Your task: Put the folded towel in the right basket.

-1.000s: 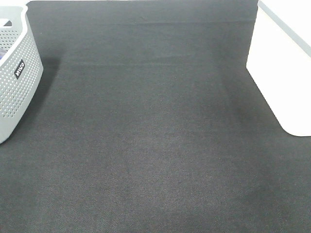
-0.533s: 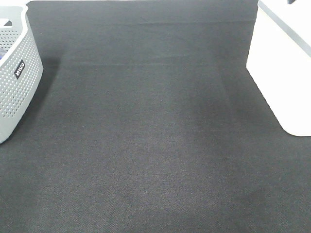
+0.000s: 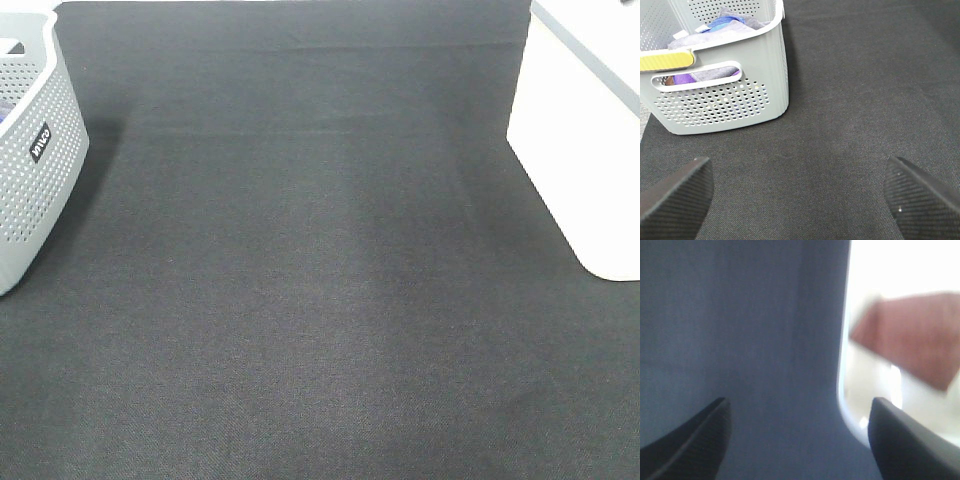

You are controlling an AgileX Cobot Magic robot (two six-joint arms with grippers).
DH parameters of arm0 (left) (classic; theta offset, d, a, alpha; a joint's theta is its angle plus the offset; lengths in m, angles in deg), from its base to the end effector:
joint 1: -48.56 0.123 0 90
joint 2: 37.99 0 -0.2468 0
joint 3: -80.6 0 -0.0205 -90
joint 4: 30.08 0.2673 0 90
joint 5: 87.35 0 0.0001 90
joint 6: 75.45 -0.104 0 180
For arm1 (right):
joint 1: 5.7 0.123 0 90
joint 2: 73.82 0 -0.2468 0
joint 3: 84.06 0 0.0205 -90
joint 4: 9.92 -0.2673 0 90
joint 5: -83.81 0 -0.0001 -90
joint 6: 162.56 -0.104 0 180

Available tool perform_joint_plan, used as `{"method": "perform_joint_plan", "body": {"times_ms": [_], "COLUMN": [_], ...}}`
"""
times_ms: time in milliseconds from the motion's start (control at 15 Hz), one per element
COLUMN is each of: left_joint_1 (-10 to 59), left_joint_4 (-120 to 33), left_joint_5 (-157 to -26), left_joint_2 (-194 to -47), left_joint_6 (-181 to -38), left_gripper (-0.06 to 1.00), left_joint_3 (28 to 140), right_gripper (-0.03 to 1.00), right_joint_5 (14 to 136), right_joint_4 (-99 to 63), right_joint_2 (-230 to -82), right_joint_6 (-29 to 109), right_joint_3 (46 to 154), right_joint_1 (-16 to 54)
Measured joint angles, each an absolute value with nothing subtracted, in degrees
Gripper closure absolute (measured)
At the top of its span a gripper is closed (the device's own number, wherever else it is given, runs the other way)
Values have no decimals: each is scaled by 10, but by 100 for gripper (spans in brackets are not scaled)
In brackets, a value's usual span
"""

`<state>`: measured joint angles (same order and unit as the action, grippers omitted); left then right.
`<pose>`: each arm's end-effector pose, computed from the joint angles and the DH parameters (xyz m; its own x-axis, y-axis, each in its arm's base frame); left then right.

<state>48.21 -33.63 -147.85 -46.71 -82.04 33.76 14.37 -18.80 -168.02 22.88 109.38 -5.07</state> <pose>0.0582 -0.0060 0.2829 -0.4324 0.0869 -0.8975 0.0913 0.9944 0.0523 0.3298 0.0187 0.3431 -0.8617 -0.0492 -0.5050 -0.1179 0.9875 0.1050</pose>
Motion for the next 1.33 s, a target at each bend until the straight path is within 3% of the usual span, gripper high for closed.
{"method": "perform_joint_plan", "body": {"times_ms": [467, 800, 1067, 1333], "left_joint_1": [482, 482, 482, 482], "left_joint_4": [-336, -336, -336, -336], "left_joint_5": [-1479, -1479, -1479, -1479], "left_joint_2": [-467, -467, -467, -467], "left_joint_6": [-820, -820, -820, -820], "left_gripper": [7, 7, 7, 7], "left_joint_3": [338, 338, 338, 338], "right_gripper": [25, 25, 25, 25], "right_joint_5": [144, 155, 223, 225], "right_joint_4": [-178, -132, -124, -120], "right_joint_2": [-1417, -1120, -918, -826], "right_joint_6": [225, 225, 225, 225], "right_joint_3": [801, 574, 493, 492], "right_joint_1": [-51, -51, -51, -51]}}
